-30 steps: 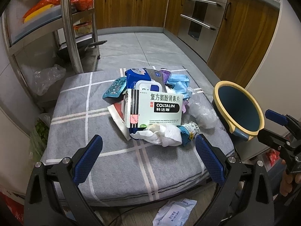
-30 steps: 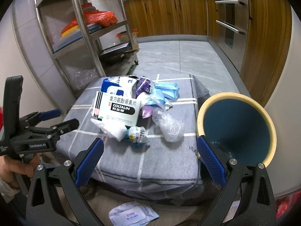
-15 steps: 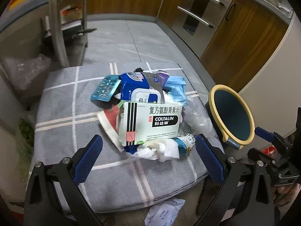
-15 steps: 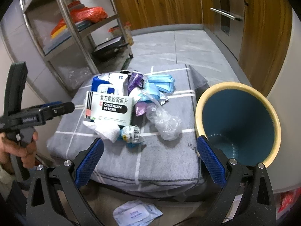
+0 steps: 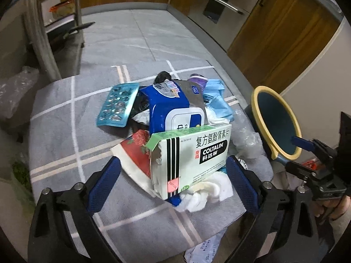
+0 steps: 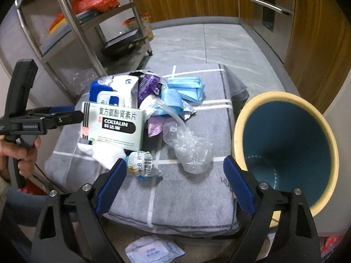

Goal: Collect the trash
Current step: 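Grasp the white tissue with the left tool while the right tool grasps the wrapped ball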

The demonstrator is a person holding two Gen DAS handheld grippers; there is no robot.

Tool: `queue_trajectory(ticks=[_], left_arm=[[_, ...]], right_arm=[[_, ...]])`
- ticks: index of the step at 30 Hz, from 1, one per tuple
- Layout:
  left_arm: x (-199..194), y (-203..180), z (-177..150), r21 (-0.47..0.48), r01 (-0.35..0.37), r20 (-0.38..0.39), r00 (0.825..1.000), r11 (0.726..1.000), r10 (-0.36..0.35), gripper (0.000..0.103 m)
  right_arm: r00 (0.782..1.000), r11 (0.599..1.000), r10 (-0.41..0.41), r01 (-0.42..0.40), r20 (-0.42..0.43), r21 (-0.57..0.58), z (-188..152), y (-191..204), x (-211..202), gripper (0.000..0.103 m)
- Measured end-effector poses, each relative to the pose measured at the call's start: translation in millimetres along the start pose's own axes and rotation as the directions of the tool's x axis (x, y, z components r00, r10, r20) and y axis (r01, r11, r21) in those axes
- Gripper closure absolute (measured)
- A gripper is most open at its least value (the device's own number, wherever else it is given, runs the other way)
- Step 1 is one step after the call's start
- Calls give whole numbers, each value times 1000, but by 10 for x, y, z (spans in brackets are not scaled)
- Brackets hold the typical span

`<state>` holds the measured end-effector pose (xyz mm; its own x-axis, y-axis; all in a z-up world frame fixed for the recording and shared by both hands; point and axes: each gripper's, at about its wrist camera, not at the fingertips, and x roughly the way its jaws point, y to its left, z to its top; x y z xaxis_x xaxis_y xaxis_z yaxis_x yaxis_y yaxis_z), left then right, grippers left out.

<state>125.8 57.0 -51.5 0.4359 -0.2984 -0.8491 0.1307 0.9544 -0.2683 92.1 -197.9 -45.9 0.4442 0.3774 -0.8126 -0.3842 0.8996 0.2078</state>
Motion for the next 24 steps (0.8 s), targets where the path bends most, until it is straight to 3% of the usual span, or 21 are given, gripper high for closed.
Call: queue_trajectory(ticks=[4,9,18,24], left_arm=[[45,13,15,-5,77,-10,997,997,-77,29],[18,-107,9,20,93,-14,996,995,-92,42],[-47,-274,-74,70,81,-14,997,994,-80,49],[-19,-337,-127,106,59,-21,998,993,-57,49]], right_arm=[[1000,1000,-5,5,-10,17,28,-55,102,20],[1000,999,-8,9,-12,39,31,-119,147,20],[999,999,35,-35,-25,-34,-75,130,181,20],[996,994,54,-60,-70,-86,-113,363,416,31]])
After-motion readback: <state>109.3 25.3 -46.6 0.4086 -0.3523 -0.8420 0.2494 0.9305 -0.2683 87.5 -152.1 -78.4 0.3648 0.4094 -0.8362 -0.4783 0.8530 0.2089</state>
